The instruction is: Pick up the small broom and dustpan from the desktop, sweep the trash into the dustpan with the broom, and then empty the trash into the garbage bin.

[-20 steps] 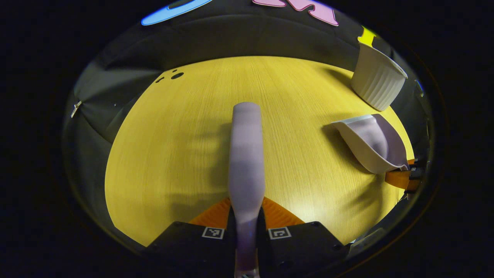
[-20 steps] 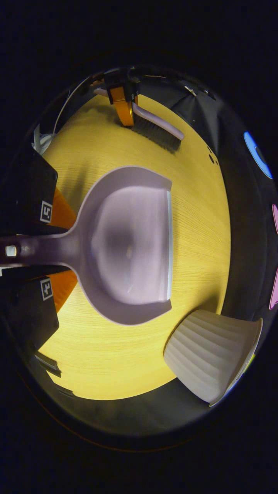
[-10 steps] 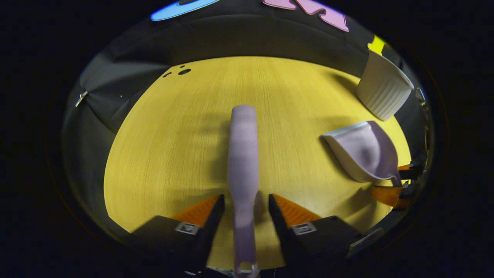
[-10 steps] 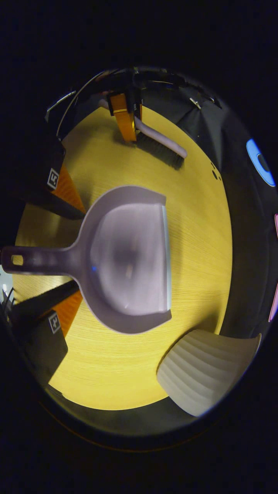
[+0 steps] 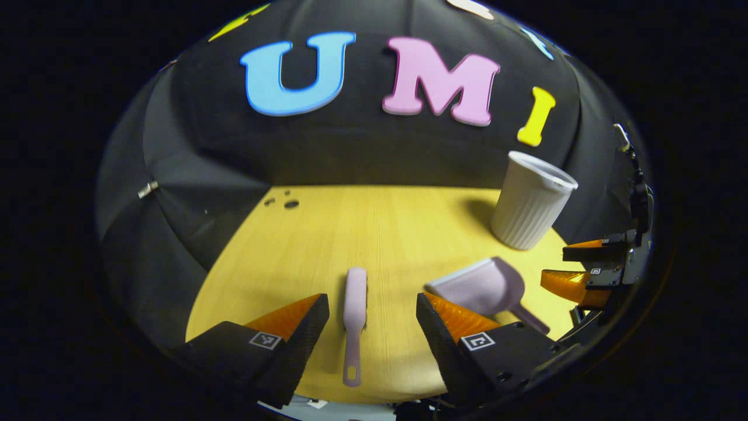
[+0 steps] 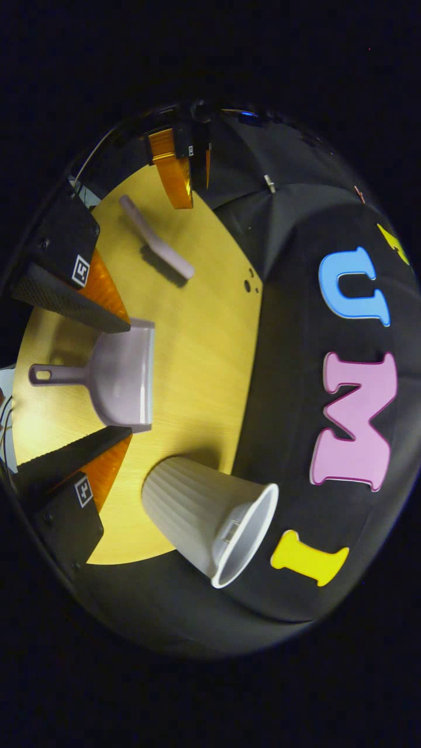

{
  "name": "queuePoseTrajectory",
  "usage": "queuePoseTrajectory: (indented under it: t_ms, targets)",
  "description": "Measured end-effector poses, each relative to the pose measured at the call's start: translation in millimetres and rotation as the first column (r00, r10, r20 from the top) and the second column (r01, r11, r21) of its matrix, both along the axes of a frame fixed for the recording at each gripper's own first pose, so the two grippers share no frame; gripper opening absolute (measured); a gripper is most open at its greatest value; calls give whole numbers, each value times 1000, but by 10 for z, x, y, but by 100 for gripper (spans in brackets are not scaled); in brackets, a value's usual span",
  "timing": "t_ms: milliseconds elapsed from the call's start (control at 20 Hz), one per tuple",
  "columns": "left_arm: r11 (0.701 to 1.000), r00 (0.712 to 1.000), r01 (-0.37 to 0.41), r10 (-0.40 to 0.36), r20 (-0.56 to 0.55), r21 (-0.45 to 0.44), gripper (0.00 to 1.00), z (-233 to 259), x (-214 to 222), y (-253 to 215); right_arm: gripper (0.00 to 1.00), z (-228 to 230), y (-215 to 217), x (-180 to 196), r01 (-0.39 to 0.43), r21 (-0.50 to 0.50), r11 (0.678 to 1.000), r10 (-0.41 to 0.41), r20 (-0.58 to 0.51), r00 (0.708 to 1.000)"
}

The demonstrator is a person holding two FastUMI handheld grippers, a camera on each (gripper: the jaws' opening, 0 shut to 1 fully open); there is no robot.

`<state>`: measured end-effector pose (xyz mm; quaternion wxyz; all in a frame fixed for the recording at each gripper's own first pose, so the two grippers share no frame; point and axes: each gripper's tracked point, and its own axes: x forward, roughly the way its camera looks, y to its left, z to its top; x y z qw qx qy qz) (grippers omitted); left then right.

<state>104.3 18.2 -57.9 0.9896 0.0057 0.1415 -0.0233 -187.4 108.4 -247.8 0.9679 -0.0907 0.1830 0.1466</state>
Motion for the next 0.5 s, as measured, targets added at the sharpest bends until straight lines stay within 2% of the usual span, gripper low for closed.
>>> queuePoseTrajectory:
  t_ms: [100,150,200,300,400,500]
  targets:
    - [1000,993,31,-31,114,1,95,389,-134,-103,99,521,89,-92,7,60,998,-15,141,990]
    - [999,988,32,-31,153,-2,92,556,-229,-124,99,719,115,-90,8,77,997,-23,200,980]
    - [1000,983,28,-27,182,-7,95,679,-322,-114,99,923,155,-138,-2,90,996,-22,258,966]
    - [999,970,26,-21,243,-20,95,903,-481,-102,99,1232,209,-304,-29,102,994,-9,356,934]
    - [1000,954,17,-11,299,-18,95,1073,-718,-129,99,1331,239,-420,-52,111,992,3,401,916]
    - [1000,947,13,-13,321,0,95,1090,-869,-188,99,1328,251,-488,-74,117,990,20,403,915]
